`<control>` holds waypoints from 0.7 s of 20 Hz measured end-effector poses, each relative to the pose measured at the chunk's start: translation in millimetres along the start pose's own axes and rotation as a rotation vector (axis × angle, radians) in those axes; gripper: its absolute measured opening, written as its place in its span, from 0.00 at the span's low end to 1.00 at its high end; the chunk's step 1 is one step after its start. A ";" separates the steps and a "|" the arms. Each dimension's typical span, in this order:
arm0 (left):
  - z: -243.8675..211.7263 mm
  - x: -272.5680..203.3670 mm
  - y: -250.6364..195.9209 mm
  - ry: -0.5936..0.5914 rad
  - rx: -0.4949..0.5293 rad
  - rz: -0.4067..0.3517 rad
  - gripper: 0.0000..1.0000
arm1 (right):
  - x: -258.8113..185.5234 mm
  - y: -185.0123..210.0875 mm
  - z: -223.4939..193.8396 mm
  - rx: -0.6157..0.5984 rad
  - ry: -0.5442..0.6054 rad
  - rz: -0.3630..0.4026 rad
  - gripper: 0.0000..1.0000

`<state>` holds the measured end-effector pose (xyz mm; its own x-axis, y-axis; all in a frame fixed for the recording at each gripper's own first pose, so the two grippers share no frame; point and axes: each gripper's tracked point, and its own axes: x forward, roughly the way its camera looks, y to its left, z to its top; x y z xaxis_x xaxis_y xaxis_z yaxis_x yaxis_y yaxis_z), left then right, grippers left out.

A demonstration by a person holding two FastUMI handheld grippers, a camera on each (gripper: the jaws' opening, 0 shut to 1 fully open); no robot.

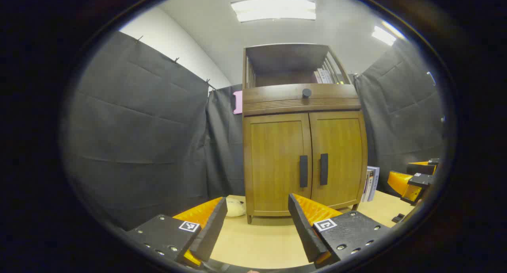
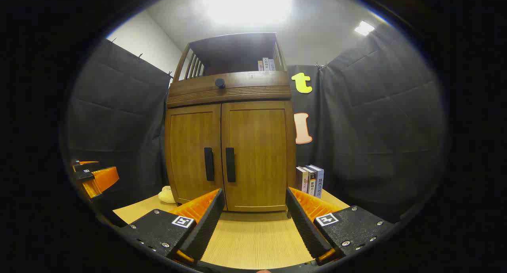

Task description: Open the right door of the double-door shoe cabinet with the right hand, and open the left door with the left hand.

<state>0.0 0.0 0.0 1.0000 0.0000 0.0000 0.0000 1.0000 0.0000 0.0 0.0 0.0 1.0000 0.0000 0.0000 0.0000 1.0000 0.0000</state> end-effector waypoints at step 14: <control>2.1 4.2 -1.0 -0.011 0.009 0.000 0.94 | 2.0 6.4 3.8 0.015 0.015 0.000 0.96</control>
<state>4.2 -1.0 2.1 0.9999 -0.0001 0.0115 0.0000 1.0000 0.0090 2.0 6.4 3.8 0.9999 0.0004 -0.0148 -0.0002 0.9999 0.0147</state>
